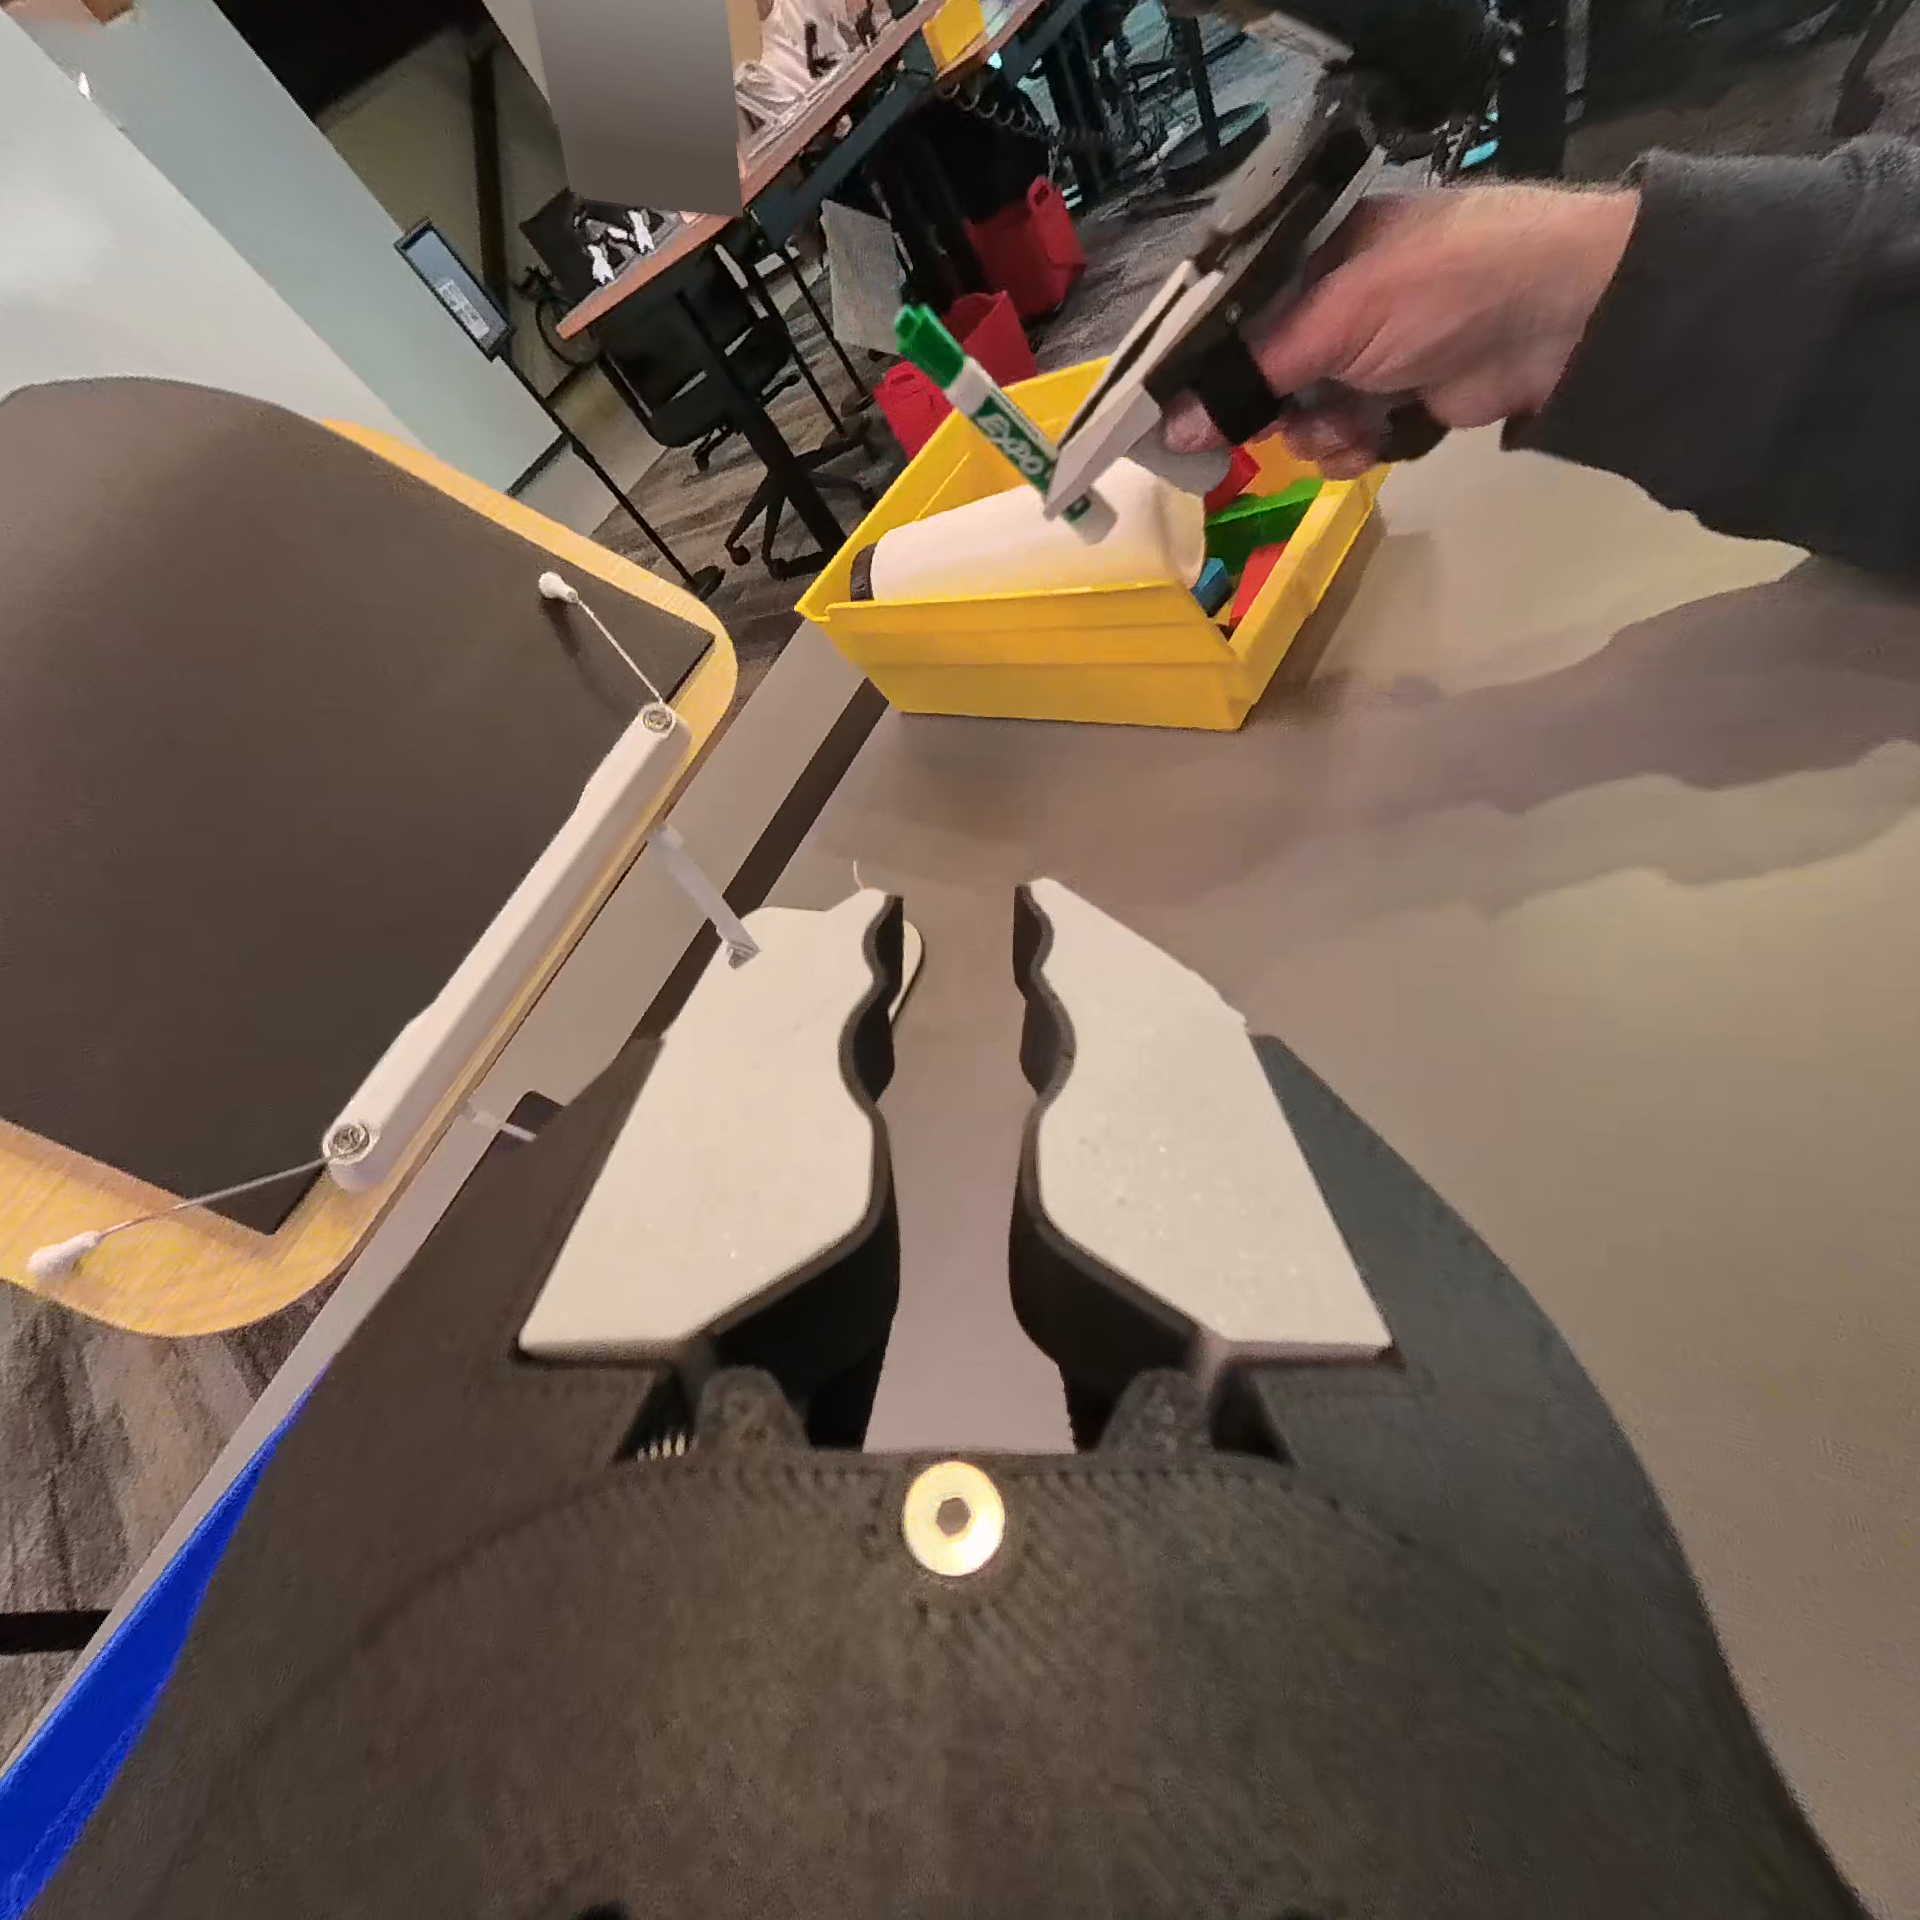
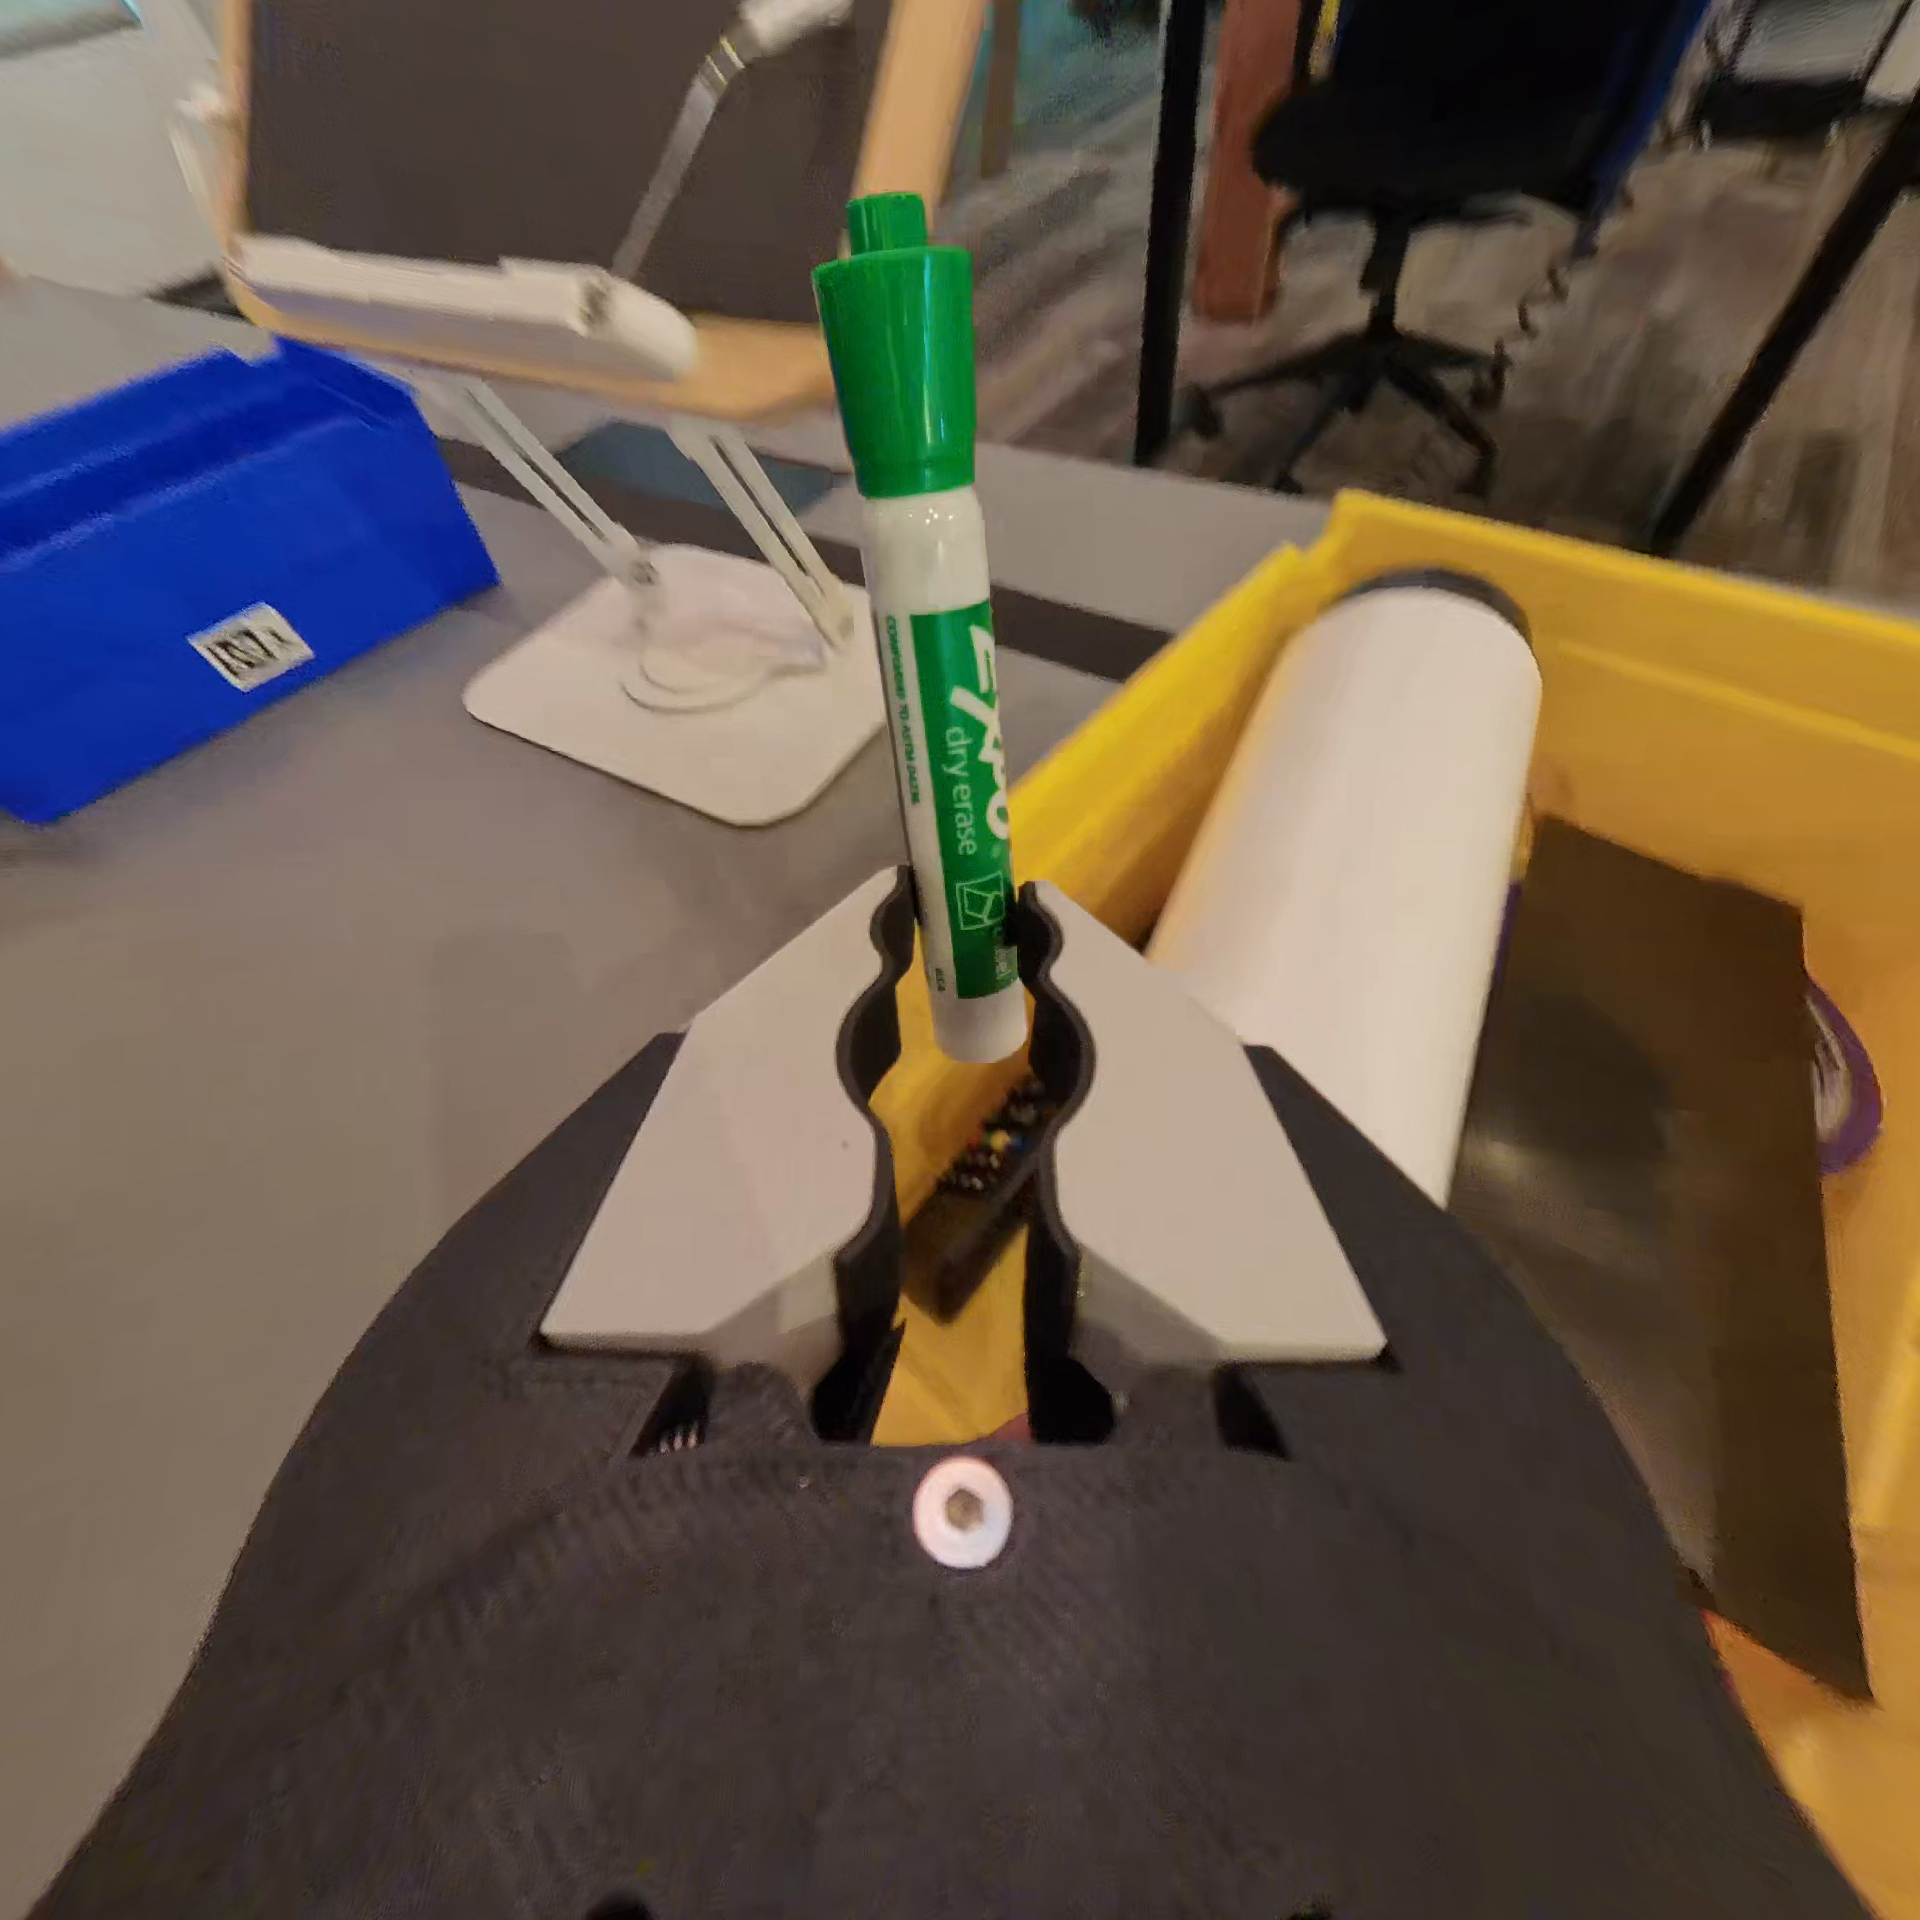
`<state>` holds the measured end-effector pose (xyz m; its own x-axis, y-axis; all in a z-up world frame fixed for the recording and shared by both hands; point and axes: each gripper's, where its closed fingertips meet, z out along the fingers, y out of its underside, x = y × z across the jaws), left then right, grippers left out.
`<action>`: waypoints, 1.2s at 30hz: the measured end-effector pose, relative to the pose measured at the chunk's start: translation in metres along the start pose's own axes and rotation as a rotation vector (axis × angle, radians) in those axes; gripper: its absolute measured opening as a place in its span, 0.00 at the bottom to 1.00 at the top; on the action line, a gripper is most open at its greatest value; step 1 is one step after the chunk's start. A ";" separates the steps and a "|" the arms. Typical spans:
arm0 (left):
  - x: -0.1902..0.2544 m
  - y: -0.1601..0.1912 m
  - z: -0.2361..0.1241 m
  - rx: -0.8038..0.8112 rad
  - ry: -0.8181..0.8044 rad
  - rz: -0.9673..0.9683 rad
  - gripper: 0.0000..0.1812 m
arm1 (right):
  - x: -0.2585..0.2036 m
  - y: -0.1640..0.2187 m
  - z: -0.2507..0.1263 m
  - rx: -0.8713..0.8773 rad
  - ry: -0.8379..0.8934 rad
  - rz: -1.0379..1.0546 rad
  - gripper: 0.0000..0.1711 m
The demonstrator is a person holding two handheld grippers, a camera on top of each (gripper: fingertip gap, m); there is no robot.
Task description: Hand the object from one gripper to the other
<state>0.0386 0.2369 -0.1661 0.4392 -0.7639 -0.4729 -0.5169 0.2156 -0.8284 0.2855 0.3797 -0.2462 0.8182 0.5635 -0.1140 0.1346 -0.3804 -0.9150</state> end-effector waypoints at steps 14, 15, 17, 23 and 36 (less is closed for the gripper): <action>-0.007 0.027 -0.009 -0.094 -0.050 0.005 0.12 | 0.002 0.013 0.005 -0.047 -0.032 0.044 0.15; -0.010 0.030 -0.011 -0.105 -0.062 0.010 0.12 | 0.002 0.008 0.002 -0.021 -0.025 0.027 0.16; -0.020 0.038 -0.018 -0.141 -0.102 0.027 0.14 | -0.002 -0.009 -0.005 0.067 -0.024 -0.027 0.16; -0.075 0.082 -0.057 -0.300 -0.266 0.050 0.17 | -0.023 -0.037 -0.016 0.225 -0.062 -0.131 0.17; -0.170 0.219 -0.143 -0.735 -0.445 -0.037 0.19 | -0.044 -0.029 0.005 0.219 -0.060 -0.277 0.16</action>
<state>-0.2543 0.3272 -0.2244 0.6331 -0.4201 -0.6502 -0.7737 -0.3706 -0.5139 0.2427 0.3697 -0.2162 0.7323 0.6677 0.1338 0.2188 -0.0447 -0.9747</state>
